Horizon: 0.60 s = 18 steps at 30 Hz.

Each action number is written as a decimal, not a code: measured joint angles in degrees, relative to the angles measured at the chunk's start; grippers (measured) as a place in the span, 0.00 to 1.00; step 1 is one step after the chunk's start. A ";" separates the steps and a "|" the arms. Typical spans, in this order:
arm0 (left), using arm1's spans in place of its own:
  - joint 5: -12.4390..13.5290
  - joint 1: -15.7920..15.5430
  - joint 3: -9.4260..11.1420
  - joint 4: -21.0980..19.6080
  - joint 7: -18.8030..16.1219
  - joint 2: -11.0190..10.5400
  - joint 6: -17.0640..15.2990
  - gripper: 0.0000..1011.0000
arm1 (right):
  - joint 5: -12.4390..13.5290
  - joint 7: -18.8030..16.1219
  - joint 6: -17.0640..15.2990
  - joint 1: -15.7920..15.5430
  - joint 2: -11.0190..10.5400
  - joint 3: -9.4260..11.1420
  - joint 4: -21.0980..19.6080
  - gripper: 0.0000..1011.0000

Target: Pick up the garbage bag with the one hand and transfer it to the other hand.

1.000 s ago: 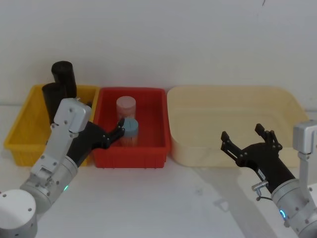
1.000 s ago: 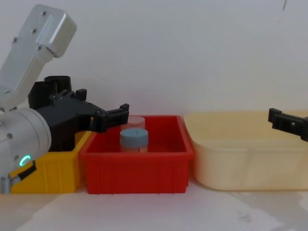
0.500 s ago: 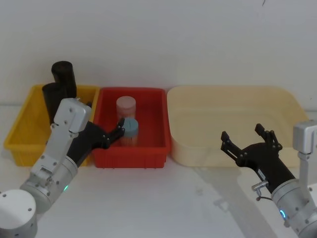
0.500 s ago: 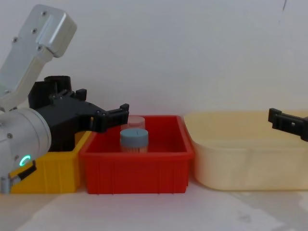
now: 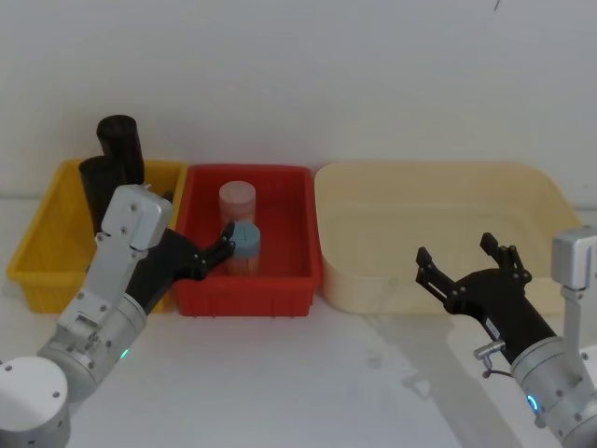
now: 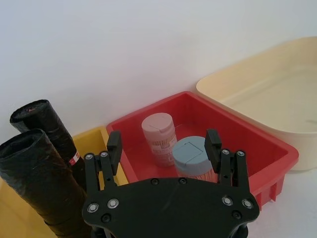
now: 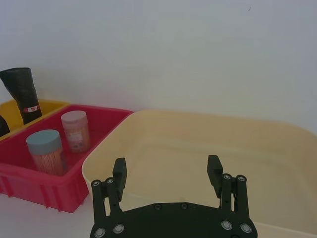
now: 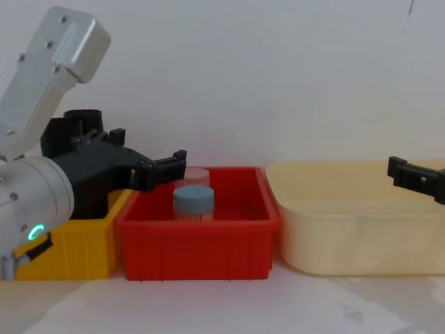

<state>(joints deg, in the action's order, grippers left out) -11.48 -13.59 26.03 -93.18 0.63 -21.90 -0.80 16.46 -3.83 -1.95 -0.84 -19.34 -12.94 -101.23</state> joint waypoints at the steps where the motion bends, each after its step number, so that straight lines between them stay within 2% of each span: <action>1: 0.00 0.00 0.00 0.00 0.00 0.00 0.00 0.99 | 0.00 0.00 0.00 0.00 0.00 0.00 0.00 0.99; 18: 0.00 0.00 0.00 0.00 0.00 0.00 0.00 0.99 | 0.00 0.00 0.00 0.00 0.00 0.00 0.00 0.99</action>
<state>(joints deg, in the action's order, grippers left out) -11.48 -13.59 26.03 -93.18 0.63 -21.89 -0.79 16.46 -3.82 -1.95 -0.84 -19.33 -12.94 -101.23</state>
